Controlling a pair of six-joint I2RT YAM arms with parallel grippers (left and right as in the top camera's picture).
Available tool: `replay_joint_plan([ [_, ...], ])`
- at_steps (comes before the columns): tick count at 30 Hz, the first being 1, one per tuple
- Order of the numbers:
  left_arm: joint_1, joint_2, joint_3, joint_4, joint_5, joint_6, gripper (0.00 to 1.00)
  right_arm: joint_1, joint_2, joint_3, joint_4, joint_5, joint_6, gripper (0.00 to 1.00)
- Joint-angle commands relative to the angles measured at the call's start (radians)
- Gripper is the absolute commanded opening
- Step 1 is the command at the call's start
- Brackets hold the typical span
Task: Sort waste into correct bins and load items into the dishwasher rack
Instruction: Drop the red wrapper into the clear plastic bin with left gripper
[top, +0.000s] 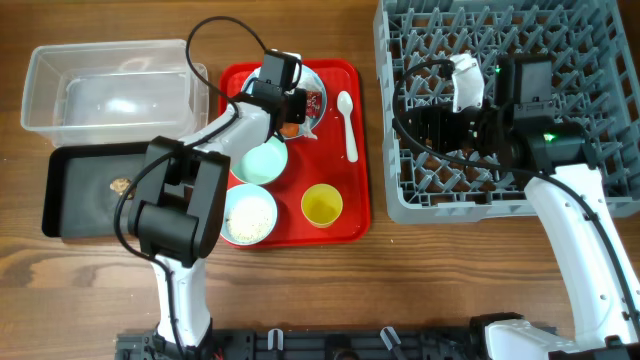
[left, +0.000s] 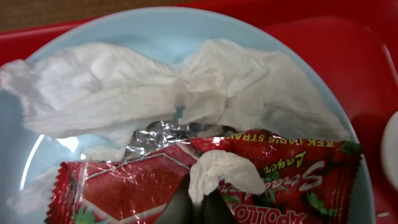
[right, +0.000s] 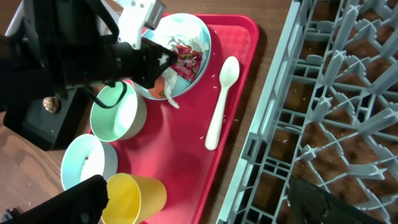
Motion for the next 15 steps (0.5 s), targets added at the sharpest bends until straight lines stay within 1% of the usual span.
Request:
replay_joint_plan([
  [1, 0.055, -0.213, 0.044, -0.040, 0.010, -0.137, 0.04, 0.002, 0.002, 0.016, 0.002, 0.005, -0.014, 0.95],
  [5, 0.164, -0.451, 0.044, -0.206, 0.009, -0.151, 0.04, 0.002, 0.002, 0.016, 0.002, 0.005, -0.014, 0.95],
  [7, 0.250, -0.497, 0.044, -0.252, 0.004, -0.150, 0.04, 0.002, 0.002, 0.016, 0.002, 0.005, -0.013, 0.95],
  [8, 0.307, -0.498, 0.044, -0.260, -0.003, -0.150, 0.04, 0.002, 0.002, 0.016, 0.002, 0.005, -0.013, 0.95],
  [11, 0.471, -0.448, 0.043, -0.265, -0.093, -0.151, 0.04, 0.002, 0.002, 0.016, 0.000, 0.005, -0.013, 0.95],
  [13, 0.586, -0.387, 0.043, -0.240, -0.096, -0.156, 0.04, 0.002, 0.002, 0.016, -0.006, 0.005, -0.013, 0.95],
  [14, 0.630, -0.357, 0.043, -0.223, -0.095, -0.182, 0.04, 0.002, 0.002, 0.016, -0.006, 0.005, -0.013, 0.95],
  [15, 0.668, -0.326, 0.043, -0.214, -0.095, -0.204, 0.11, 0.002, 0.002, 0.016, -0.006, 0.005, -0.013, 0.95],
])
